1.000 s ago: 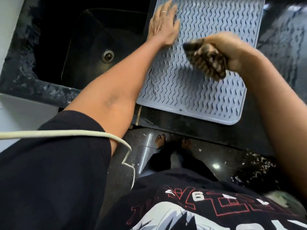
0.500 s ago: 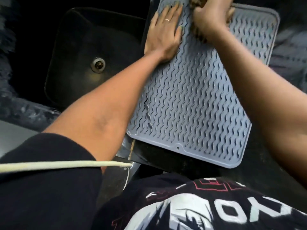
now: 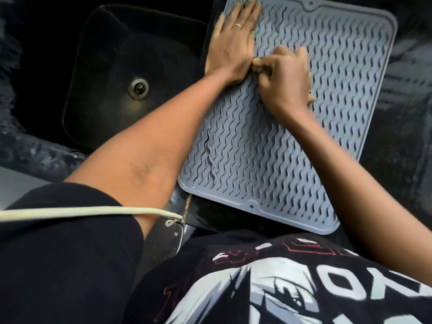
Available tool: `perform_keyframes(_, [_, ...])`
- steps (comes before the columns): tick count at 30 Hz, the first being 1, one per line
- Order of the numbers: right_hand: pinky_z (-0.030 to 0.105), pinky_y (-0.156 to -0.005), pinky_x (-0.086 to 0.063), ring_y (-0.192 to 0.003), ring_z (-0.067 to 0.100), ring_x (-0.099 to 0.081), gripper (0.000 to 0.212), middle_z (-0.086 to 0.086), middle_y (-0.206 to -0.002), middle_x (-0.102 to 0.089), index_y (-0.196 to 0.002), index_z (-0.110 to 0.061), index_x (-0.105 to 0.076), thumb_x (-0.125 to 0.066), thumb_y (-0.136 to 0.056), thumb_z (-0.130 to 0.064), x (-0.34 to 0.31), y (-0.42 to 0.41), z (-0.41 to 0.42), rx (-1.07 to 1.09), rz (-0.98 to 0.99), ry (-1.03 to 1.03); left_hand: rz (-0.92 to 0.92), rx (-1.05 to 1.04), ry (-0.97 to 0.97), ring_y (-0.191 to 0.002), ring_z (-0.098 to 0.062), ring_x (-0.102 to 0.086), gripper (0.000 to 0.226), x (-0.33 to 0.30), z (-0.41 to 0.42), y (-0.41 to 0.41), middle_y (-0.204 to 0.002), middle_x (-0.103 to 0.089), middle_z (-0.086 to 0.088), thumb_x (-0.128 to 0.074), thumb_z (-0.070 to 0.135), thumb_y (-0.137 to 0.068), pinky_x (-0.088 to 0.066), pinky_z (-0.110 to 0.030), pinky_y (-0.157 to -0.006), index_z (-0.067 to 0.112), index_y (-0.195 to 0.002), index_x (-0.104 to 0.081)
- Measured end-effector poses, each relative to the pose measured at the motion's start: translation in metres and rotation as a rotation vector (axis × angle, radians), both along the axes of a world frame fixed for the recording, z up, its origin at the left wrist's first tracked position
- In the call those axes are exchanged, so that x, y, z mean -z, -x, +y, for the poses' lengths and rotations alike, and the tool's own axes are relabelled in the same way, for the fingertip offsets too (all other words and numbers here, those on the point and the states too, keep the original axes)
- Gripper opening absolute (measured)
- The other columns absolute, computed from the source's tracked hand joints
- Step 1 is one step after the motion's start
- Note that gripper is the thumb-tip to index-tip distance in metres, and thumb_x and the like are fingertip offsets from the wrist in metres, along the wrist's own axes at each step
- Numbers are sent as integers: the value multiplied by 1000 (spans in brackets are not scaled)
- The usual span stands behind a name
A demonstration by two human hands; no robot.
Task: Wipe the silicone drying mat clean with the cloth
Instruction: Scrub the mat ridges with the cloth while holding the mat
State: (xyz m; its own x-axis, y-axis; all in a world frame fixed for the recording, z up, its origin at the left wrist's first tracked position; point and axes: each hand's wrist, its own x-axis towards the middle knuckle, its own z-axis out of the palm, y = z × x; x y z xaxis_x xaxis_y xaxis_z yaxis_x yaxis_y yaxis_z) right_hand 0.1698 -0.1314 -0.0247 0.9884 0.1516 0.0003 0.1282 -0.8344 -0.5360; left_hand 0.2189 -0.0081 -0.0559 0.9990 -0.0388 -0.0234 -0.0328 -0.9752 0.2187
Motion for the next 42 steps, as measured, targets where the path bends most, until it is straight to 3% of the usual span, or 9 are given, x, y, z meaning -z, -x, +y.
perform_keyframes(6, [29, -89, -52, -97, 10, -62, 29, -6, -99, -66, -97, -19, -70, -48, -82, -7, -18, -51, -18, 111, 94, -282, -13, -11, 74, -150, -12, -11, 54, -1, 0, -1, -161, -18, 5, -26, 23, -100, -2, -33, -123, 21, -153, -19])
perform_keyframes(8, [24, -78, -46, -93, 9, -52, 13, -6, -92, -52, -77, -24, -50, -48, -86, -15, -17, -74, -17, 193, 30, -192, -27, -28, 110, -150, -12, -13, 53, 0, 0, -2, -161, -21, 4, -27, 22, -100, -2, -33, -123, 20, -153, -22])
perform_keyframes(10, [26, -70, -36, -90, 12, -46, 30, -3, -85, -43, -65, -23, -30, -45, -91, -24, -11, -87, -13, 184, 36, -43, -41, -37, 147, -150, -13, -15, 52, 0, -1, -2, -159, -25, 4, -29, 19, -100, -3, -32, -123, 19, -152, -25])
perform_keyframes(14, [31, -86, -44, -110, 18, -54, 12, 2, -105, -58, -87, -17, -49, -49, -89, -28, 0, -75, -1, 139, -17, 56, -64, -47, 150, -148, -9, -21, 52, -1, 0, -1, -157, -29, 7, -31, 18, -98, -4, -29, -121, 22, -150, -32])
perform_keyframes(18, [27, -73, -37, -95, 17, -48, 16, 3, -100, -65, -87, -14, -68, -51, -85, -14, 3, -2, 0, -3, -102, -3, -42, -43, 164, -148, -9, -19, 49, -3, 2, -2, -158, -28, 6, -30, 19, -100, -4, -26, -121, 21, -149, -33])
perform_keyframes(23, [33, -69, -45, -95, 26, -54, 17, 4, -95, -67, -89, -12, -70, -56, -81, -15, -8, 45, -6, -167, 23, 9, -47, -37, 182, -149, -10, -16, 48, -2, 1, 0, -159, -26, 7, -29, 19, -102, -3, -27, -122, 22, -150, -31])
perform_keyframes(27, [37, -79, -56, -86, 18, -65, 25, 1, -90, -73, -89, -19, -74, -52, -79, -16, -16, -5, -5, 29, 72, -189, -62, -31, 199, -148, -11, -22, 47, 2, 6, -4, -157, -32, 5, -32, 21, -100, -7, -27, -121, 22, -146, -39])
perform_keyframes(33, [27, -80, -44, -112, 16, -56, 14, 2, -116, -62, -89, -23, -50, -50, -89, -37, 9, -61, 5, 205, -31, -1, -227, -168, 383, -108, -5, -64, 34, 5, 5, 2, -115, -71, 6, -49, 35, -92, -49, -22, -88, 21, -115, -71])
perform_keyframes(42, [22, -64, -31, -83, 11, -39, 11, -5, -84, -53, -78, -13, -66, -55, -81, -14, 5, 61, 11, -51, -60, -24, -195, -205, 303, -96, -4, -66, 39, 5, 7, -1, -104, -73, 5, -46, 44, -96, -48, -21, -79, 16, -105, -72])
